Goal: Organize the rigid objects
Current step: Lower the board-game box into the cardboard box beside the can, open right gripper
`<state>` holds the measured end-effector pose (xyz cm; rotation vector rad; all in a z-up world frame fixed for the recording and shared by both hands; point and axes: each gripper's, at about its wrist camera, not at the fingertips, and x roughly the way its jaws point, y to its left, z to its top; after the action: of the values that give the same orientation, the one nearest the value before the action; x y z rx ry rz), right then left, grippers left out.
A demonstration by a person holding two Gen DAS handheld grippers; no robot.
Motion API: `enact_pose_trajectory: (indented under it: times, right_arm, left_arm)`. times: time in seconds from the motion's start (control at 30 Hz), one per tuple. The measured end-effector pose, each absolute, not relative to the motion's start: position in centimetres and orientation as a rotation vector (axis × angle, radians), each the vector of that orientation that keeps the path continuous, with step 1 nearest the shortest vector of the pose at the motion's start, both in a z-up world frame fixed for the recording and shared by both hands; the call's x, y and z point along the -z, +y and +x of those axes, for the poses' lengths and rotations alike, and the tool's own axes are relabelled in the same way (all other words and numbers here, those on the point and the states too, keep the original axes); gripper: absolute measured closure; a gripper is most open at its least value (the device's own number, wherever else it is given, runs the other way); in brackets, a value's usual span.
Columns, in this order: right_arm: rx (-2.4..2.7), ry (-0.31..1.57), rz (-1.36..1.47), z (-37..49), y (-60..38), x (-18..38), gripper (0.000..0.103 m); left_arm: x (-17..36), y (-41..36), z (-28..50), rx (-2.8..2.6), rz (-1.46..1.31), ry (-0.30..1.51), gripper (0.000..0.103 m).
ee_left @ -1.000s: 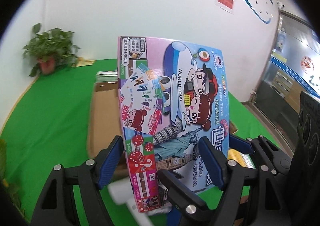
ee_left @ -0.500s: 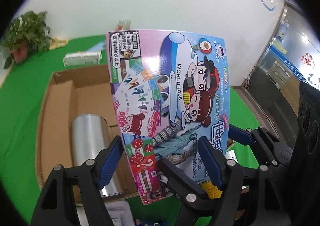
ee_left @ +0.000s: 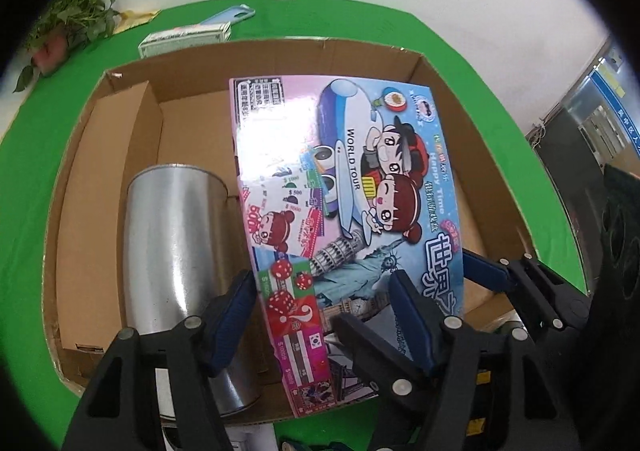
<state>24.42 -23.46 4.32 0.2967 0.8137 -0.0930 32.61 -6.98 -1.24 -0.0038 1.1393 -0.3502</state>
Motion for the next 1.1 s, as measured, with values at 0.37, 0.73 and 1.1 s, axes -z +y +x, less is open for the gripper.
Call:
enact_pose_trajectory:
  times: [0.37,0.73,1.1]
  right_arm:
    - [0.067,0.933,0.369,28.4,-24.1,-0.4,0.017]
    - [0.067,1.017,0.440,30.3,-25.5,1.7,0.049]
    - [0.047,1.012,0.436,29.4,-24.8,2.2,0.041]
  left_arm:
    - [2.8,-7.2,32.6,0.330,0.014,1.213,0.038]
    - [-1.0,-1.3,29.3,0.308,-0.031,1.074,0.038]
    - [-3.4,2.0,23.5,0.291,-0.117,0.813,0.036]
